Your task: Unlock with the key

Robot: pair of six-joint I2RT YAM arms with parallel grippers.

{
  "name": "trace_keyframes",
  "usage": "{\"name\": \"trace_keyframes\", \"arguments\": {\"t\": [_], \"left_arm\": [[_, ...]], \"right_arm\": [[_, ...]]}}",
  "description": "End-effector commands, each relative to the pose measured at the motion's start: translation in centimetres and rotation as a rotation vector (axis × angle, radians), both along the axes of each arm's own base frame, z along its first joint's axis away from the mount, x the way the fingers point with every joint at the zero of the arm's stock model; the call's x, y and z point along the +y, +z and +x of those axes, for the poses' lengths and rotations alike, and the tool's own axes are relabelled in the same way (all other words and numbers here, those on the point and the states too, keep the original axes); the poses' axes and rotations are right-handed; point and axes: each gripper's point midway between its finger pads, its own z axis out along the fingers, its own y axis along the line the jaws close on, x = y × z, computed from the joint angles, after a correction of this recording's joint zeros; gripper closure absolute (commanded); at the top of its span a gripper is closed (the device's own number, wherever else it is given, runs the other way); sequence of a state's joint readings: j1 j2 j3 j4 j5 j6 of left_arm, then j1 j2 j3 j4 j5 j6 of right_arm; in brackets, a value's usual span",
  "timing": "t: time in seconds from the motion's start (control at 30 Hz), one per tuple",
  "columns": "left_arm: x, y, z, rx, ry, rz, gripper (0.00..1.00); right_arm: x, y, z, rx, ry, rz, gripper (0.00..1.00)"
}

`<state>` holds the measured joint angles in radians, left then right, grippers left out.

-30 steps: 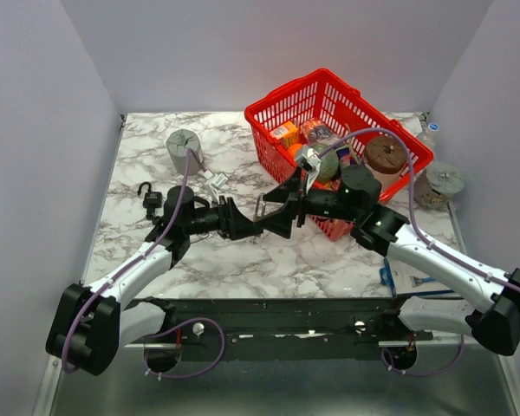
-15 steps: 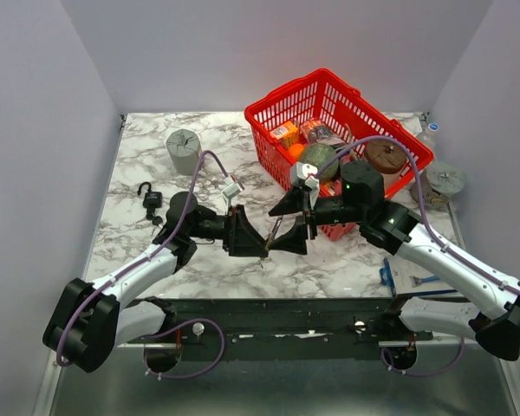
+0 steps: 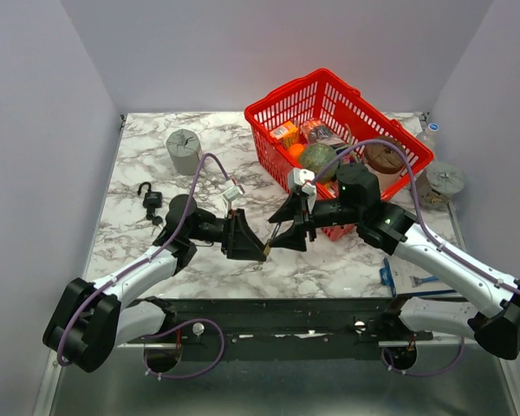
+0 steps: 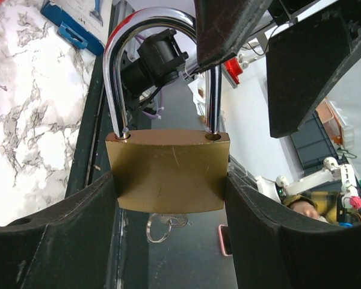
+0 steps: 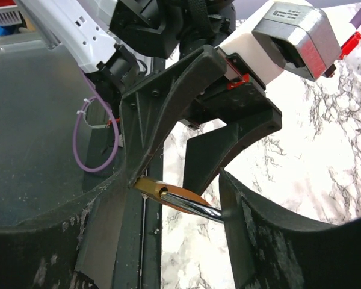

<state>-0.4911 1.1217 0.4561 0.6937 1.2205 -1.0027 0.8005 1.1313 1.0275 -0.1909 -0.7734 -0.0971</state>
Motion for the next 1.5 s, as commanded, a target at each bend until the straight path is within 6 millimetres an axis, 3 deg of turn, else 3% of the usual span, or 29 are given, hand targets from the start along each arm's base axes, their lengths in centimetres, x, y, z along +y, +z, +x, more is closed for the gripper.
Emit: {"name": "trace_keyframes", "arguments": {"t": [0.0,0.57,0.77,1.0,1.33,1.47], "left_arm": [[0.1,2.9,-0.4,-0.179,-0.021,-0.092,1.0],[-0.1,2.8,-0.2,-0.177,-0.013,-0.096,1.0],[-0.1,2.8,0.0,-0.18,-0.003,-0.091,1.0],[-0.1,2.9,0.0,-0.187,0.002,-0.094,1.0],[0.1,3.3,-0.4,-0.196,-0.006,-0.111,1.0],[0.0,3.3,-0.3,-0.191,-0.004,-0.112,1.0]], "right_arm": [[-0.3,-3.1,0.4,0.063,-0.039,-0.084,0.33],[1.4,-4.1,2.3,0.191,-0.125,-0.062,0.33],[1.5,-5.9,4.7,0.234,-0.273,-0.103,0.34],[1.1,-5.8,7.4,0.218,-0.429,-0.068,0.34],[-0.2,-7.4,8.3,0.167,-0.528,-0.025,0.2],[0.4,-6.5,8.4,0.17,-0.51,0.031,0.14]]}}
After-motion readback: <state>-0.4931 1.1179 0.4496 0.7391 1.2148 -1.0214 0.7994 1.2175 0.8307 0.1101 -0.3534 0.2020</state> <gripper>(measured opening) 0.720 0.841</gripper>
